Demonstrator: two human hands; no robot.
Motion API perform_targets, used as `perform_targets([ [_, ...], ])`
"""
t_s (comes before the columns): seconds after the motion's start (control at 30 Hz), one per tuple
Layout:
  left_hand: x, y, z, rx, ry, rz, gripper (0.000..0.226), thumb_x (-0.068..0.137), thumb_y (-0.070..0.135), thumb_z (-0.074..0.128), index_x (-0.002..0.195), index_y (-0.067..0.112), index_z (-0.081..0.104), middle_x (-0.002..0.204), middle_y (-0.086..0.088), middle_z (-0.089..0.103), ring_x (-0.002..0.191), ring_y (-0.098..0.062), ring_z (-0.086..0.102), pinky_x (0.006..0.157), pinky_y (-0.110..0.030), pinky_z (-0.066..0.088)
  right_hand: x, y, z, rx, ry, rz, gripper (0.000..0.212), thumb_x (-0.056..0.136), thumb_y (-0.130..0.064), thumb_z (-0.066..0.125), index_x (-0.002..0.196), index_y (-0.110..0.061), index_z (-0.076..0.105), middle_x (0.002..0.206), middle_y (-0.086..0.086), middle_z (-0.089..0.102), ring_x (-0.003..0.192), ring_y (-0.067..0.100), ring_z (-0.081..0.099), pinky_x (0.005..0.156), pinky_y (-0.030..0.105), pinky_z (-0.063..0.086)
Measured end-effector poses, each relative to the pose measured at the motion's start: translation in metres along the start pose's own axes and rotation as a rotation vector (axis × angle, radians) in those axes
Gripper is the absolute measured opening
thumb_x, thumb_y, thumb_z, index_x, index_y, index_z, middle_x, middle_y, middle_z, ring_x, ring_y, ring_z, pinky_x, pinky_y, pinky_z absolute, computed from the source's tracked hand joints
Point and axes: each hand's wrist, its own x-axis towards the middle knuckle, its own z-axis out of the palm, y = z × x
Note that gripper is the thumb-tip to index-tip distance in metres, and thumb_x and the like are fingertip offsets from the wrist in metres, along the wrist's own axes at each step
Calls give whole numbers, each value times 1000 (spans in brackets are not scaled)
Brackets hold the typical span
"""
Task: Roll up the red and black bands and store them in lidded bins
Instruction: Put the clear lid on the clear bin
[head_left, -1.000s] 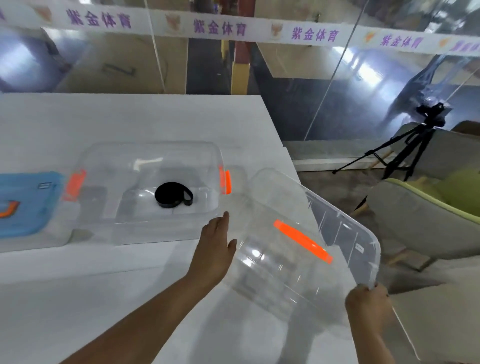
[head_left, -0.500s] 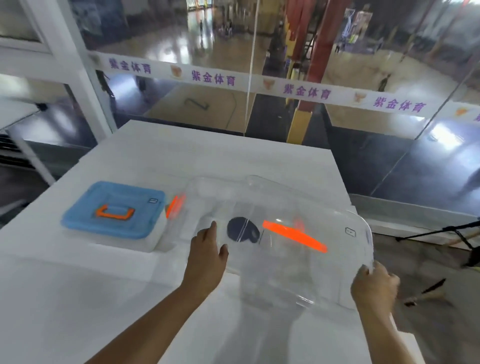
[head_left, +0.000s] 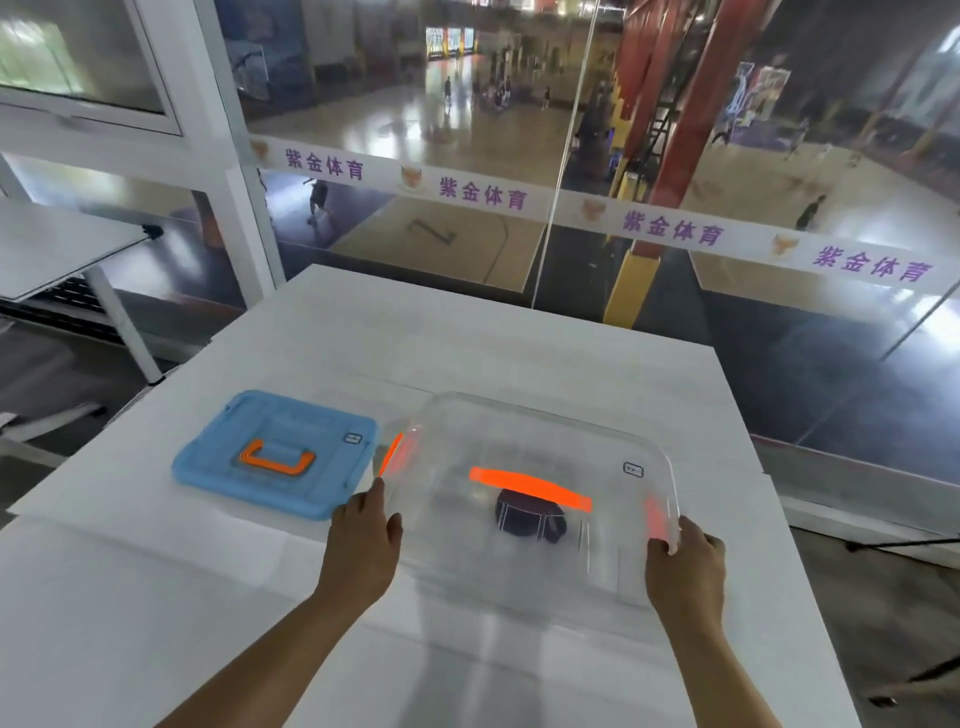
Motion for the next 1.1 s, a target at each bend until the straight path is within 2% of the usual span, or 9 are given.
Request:
perform_targets([
  [0.07,4,-8,1,-22,5,-2,56,101,21,55,150,4,37,137,-19,54,126,-35,49,106,-41,42,0,0,8,-27,-3,-6,42,97,-9,55,140,-9,58,128,20,53,93,37,57,86,40,49],
  [0.23,12,-16,4,-79,12,21,59,101,23,56,153,4,34,144,-19,49,132,-32,48,108,-38,43,5,2,24,-146,21,-54,47,99,-7,56,147,-6,54,134,25,55,117,47,57,103,54,46],
  [0.4,14,-11,5,-170,-10,39,60,100,23,57,153,9,33,141,-15,50,131,-29,48,107,-37,44,5,8,26,-131,57,-53,46,100,-4,56,145,-5,54,133,27,54,119,47,53,100,57,46],
  [0.57,20,-8,6,-182,-25,9,59,100,25,59,152,10,36,142,-13,52,133,-27,49,106,-37,46,8,17,26,-99,53,-112,45,100,-3,55,145,-8,55,131,25,54,115,47,53,95,53,49],
  [0.7,31,-8,6,-103,14,28,47,101,26,57,144,9,47,131,-12,61,124,-27,59,100,-37,51,15,19,28,-87,27,-106,44,102,-6,54,146,-10,55,131,22,55,114,46,53,96,52,47],
  [0.83,50,-10,4,-18,61,14,37,100,30,58,125,3,61,113,-14,69,107,-30,66,85,-34,53,15,18,30,-37,30,-78,45,102,-8,55,146,-12,55,134,20,54,116,44,54,95,48,47],
  [0.93,65,-12,8,-67,-89,-147,53,103,46,44,108,-3,65,101,-17,70,103,-34,67,79,-35,46,13,17,30,54,43,-7,44,103,-18,55,147,-16,53,135,17,55,118,40,57,98,46,48],
  [1.03,79,-11,18,-433,-271,-506,76,99,62,39,128,-4,60,124,-25,65,117,-38,62,87,-37,47,16,14,32,241,32,324,63,100,-40,62,153,-13,41,144,20,53,129,39,53,108,49,43],
  [1.1,81,-10,22,-663,-284,-584,70,99,60,44,138,3,55,134,-20,60,124,-37,57,103,-43,46,20,16,32,355,-40,518,73,96,-53,65,151,-11,41,146,21,51,133,38,50,109,48,39],
])
